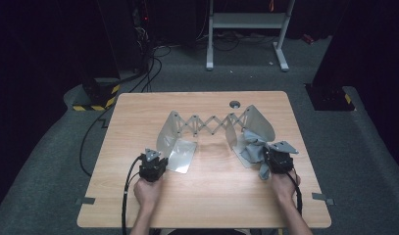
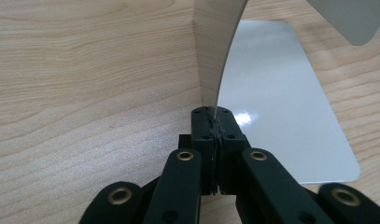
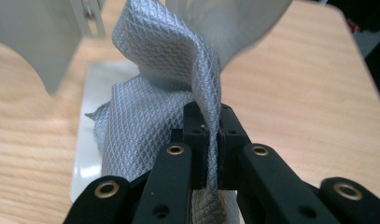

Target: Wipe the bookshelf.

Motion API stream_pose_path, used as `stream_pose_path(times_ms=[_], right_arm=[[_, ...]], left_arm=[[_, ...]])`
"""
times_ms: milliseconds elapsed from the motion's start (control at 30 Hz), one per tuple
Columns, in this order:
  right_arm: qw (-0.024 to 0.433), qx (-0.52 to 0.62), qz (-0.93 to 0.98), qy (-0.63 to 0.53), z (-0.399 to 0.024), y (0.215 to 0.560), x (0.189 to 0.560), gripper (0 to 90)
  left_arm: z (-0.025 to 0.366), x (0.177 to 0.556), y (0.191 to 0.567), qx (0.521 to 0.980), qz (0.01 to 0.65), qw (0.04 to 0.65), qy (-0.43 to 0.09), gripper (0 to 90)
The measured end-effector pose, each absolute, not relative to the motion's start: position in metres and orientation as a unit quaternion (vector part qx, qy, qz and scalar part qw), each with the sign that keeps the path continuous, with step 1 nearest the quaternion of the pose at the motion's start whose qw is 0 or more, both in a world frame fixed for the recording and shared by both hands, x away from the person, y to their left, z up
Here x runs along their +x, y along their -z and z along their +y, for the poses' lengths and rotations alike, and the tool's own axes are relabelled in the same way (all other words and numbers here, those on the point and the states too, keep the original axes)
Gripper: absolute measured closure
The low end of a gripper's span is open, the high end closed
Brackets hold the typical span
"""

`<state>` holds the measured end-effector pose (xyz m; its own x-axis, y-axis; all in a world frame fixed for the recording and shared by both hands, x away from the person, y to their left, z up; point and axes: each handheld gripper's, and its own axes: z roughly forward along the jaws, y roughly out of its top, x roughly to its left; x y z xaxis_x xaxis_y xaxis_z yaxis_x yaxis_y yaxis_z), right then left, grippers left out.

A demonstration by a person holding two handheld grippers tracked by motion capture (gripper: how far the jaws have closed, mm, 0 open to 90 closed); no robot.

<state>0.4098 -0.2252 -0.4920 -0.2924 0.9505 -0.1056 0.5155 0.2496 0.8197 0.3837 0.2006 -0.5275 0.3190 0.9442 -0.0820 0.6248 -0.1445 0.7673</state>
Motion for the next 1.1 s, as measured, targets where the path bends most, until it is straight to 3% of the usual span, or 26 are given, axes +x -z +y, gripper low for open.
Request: stream_pose_path(times_ms=[700, 1100], right_arm=[[0.332, 0.487, 0.688, -0.424, -0.236, 0.427, 0.393, 85.8], [0.351, 0.471, 0.696, -0.413, -0.230, 0.413, 0.398, 85.8]], left_arm=[[0.201, 0.384, 0.528, 0.724, 0.542, 0.368, -0.217, 88.4], [0.200, 0.383, 0.527, 0.725, 0.540, 0.366, -0.220, 88.4]])
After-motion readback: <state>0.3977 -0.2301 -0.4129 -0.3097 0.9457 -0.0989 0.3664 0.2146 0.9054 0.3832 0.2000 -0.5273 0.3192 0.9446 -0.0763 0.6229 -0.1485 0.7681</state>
